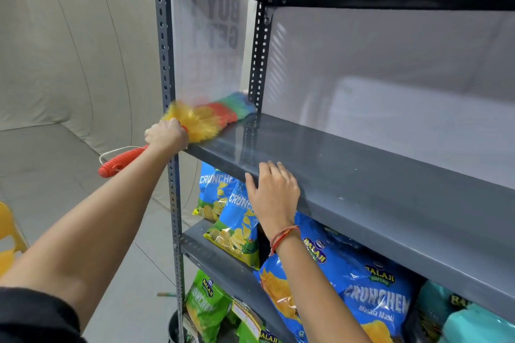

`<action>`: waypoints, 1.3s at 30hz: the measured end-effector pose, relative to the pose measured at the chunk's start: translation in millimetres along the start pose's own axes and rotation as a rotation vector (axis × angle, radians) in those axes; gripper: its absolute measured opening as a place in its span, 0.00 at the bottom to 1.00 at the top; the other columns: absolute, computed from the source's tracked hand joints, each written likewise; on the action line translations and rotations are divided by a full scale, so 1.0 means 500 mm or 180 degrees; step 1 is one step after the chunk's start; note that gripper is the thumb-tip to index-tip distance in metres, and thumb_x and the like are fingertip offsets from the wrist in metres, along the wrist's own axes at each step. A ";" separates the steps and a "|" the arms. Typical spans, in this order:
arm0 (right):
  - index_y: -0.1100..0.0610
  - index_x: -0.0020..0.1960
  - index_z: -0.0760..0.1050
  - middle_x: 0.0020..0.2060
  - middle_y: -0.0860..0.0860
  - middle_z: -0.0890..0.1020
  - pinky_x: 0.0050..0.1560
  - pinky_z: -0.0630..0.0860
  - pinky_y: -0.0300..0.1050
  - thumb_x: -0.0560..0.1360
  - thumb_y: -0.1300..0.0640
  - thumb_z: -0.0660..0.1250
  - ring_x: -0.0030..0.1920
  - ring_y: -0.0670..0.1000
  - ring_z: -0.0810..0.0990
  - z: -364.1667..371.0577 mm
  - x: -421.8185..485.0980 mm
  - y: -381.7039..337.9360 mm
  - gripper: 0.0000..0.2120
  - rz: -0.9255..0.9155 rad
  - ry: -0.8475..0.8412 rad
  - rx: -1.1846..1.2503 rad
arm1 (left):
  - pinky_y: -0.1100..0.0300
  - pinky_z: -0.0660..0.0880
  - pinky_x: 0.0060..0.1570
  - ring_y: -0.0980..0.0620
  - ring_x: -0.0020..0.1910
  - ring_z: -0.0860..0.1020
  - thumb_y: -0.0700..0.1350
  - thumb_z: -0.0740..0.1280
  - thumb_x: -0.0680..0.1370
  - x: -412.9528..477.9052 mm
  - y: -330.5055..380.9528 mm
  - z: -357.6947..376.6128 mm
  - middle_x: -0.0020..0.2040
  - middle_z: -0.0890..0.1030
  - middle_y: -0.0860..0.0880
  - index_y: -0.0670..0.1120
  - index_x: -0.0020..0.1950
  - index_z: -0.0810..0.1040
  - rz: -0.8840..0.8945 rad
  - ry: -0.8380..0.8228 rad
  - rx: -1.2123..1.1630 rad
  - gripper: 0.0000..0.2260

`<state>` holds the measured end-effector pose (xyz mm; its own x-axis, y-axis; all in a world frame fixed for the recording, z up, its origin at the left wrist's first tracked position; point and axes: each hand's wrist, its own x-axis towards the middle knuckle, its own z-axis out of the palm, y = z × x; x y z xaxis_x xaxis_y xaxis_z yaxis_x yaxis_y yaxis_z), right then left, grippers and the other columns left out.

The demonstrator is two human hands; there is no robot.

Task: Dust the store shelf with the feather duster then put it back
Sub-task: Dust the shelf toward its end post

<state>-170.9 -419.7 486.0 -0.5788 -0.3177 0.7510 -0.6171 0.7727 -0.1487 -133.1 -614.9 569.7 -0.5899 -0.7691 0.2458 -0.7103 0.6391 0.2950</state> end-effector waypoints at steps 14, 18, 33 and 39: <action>0.60 0.43 0.79 0.43 0.58 0.85 0.48 0.80 0.52 0.67 0.52 0.74 0.48 0.60 0.83 0.005 -0.003 0.000 0.12 -0.0003 -0.0047 -0.0113 | 0.51 0.72 0.54 0.39 0.58 0.77 0.47 0.57 0.81 -0.027 -0.004 -0.008 0.59 0.78 0.39 0.39 0.61 0.74 0.0257 0.0053 0.0195 0.15; 0.60 0.43 0.79 0.44 0.58 0.85 0.49 0.80 0.52 0.67 0.51 0.74 0.49 0.59 0.83 0.007 -0.002 0.001 0.12 0.0008 -0.0052 -0.0108 | 0.50 0.73 0.53 0.39 0.56 0.78 0.42 0.60 0.79 -0.029 0.020 0.011 0.57 0.79 0.39 0.39 0.58 0.77 0.0283 0.0057 0.0078 0.12; 0.60 0.44 0.80 0.45 0.58 0.85 0.50 0.80 0.52 0.68 0.51 0.74 0.49 0.59 0.83 0.006 -0.004 0.002 0.13 -0.0032 -0.0075 -0.0204 | 0.51 0.72 0.52 0.39 0.56 0.77 0.45 0.55 0.82 -0.098 -0.001 -0.009 0.58 0.78 0.39 0.38 0.60 0.73 0.0196 -0.0060 -0.0064 0.14; 0.60 0.45 0.80 0.45 0.58 0.85 0.49 0.80 0.52 0.68 0.50 0.74 0.49 0.59 0.83 0.007 -0.005 0.001 0.14 -0.0043 -0.0050 -0.0250 | 0.52 0.72 0.49 0.40 0.53 0.78 0.43 0.56 0.80 -0.135 -0.025 -0.020 0.54 0.79 0.40 0.40 0.59 0.73 0.0067 -0.0225 0.0064 0.12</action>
<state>-171.8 -420.5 481.6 -0.5793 -0.3365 0.7424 -0.5817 0.8087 -0.0873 -80.4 -571.0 558.8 -0.6300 -0.7541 0.1857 -0.7046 0.6555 0.2718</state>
